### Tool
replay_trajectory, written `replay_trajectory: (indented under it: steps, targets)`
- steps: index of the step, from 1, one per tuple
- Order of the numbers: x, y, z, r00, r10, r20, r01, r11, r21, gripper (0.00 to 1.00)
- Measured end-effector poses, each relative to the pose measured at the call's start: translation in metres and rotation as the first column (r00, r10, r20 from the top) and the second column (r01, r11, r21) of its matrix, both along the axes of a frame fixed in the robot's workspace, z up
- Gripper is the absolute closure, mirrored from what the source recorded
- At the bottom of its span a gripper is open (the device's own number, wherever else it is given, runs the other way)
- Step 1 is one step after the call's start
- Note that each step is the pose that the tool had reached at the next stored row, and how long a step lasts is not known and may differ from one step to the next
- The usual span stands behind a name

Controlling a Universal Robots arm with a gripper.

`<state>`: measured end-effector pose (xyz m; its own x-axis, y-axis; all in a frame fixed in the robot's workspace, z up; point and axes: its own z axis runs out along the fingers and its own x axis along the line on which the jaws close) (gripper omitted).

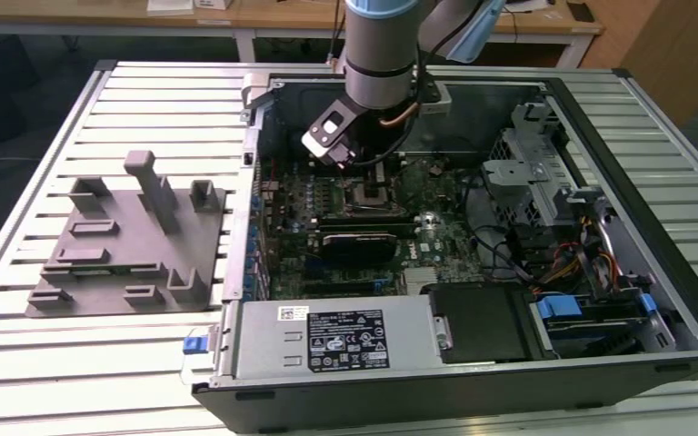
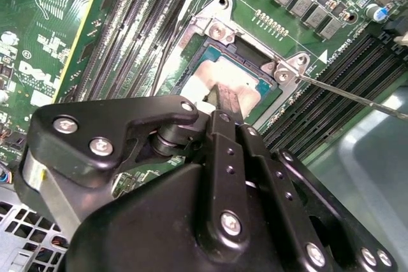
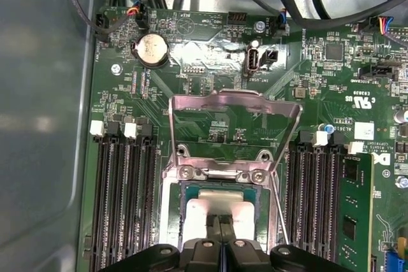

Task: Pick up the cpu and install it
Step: 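Place the cpu into insertion slot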

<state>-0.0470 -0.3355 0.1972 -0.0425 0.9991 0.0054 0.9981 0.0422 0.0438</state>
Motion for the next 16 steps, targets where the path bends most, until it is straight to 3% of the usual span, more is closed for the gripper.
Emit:
replay_trajectory:
  steps: [11,16]
  targets:
    - [0.0001,0.0003,0.001,1.0,0.0,0.0012,0.0,0.9999,0.0163,0.89]
    - [0.0,0.0001,0.0081,1.0,0.0,0.0004,0.0,0.9999,0.0153,0.89]
